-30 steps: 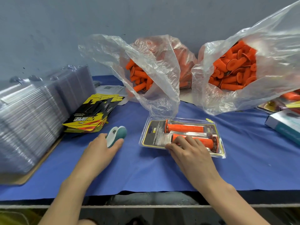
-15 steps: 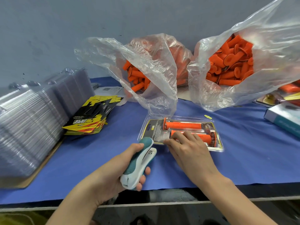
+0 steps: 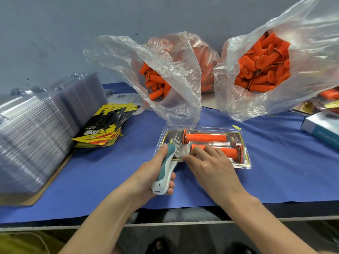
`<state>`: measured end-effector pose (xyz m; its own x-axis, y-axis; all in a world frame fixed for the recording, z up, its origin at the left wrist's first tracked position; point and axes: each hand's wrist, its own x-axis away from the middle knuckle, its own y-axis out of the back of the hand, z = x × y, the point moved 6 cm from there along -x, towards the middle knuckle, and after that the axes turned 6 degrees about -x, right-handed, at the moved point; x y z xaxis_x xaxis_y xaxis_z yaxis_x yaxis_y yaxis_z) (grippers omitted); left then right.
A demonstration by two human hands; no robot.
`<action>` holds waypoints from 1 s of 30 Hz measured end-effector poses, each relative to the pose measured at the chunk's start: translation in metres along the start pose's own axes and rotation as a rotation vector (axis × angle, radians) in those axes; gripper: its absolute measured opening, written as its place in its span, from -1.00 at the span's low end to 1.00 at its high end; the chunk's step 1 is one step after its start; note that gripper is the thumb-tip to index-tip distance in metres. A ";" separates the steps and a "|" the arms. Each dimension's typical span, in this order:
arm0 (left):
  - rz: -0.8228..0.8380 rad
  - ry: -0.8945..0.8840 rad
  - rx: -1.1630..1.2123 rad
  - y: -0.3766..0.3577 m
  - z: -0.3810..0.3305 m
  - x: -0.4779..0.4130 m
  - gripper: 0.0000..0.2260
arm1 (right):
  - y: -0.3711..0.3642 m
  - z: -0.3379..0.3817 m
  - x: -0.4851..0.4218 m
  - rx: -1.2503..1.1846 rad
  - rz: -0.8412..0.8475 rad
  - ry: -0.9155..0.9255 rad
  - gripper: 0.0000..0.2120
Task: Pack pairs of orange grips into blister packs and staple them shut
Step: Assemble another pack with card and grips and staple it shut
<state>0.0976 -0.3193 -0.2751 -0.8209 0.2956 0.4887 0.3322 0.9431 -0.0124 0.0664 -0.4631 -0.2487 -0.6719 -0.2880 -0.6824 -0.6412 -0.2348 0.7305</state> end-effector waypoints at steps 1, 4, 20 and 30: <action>0.003 0.001 0.004 0.000 0.000 -0.001 -0.44 | 0.000 0.001 0.000 0.008 0.003 0.004 -0.92; 0.032 0.009 0.021 -0.002 0.001 -0.003 -0.46 | 0.000 0.003 0.000 0.023 0.018 0.013 -0.91; -0.011 -0.021 -0.011 -0.002 0.000 -0.009 -0.57 | -0.004 0.002 0.003 0.014 0.017 0.014 -0.91; -0.015 -0.042 0.006 -0.005 0.002 -0.007 -0.56 | -0.020 0.014 -0.011 0.052 0.064 0.032 -0.53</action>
<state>0.1010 -0.3258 -0.2800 -0.8446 0.2871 0.4518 0.3169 0.9484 -0.0103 0.0813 -0.4422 -0.2557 -0.7002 -0.3309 -0.6327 -0.6166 -0.1664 0.7695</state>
